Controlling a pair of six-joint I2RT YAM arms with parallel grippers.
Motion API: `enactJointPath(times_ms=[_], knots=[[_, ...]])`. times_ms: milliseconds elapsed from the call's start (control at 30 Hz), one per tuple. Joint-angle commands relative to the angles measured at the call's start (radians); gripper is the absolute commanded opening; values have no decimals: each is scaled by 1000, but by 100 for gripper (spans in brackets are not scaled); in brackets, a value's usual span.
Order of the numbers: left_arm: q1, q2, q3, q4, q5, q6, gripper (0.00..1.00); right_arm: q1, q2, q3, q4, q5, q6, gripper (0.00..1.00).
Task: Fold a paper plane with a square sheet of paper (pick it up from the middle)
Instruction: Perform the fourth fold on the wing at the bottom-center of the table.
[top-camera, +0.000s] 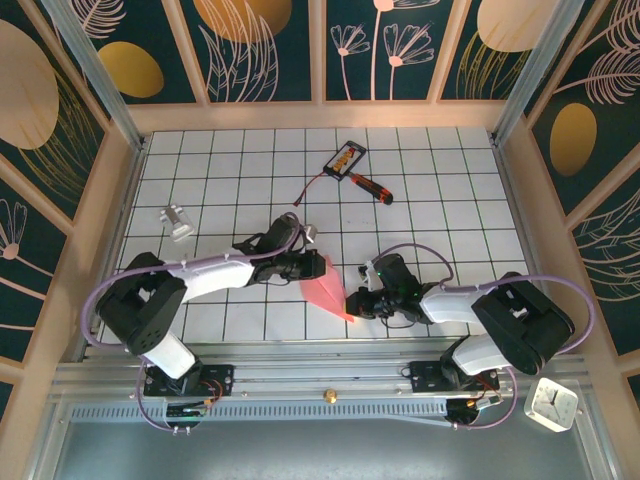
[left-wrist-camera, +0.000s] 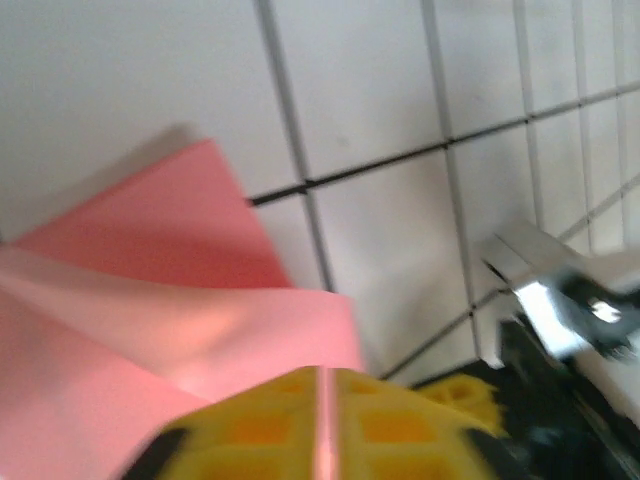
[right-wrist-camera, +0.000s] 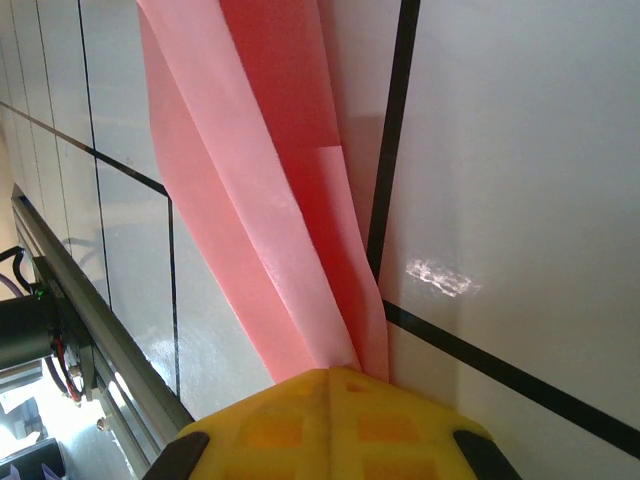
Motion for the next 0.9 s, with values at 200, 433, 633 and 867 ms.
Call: enactJointPath(times_ms=[200,433,633,867], knots=[[-104,96,-87,212,99,-242,0,-7,10,-31,-103,58,-9,0],[-117,184,-107,306,113,-298,0,-6,17,-30,-106,59,-12,0],[-114,210,-113,301,70,-305,0,-7,24,-31,-140,71,-12,0],[-77,193,-121,255,29,-287,0,-6,30,-19,-189,84,-21,0]])
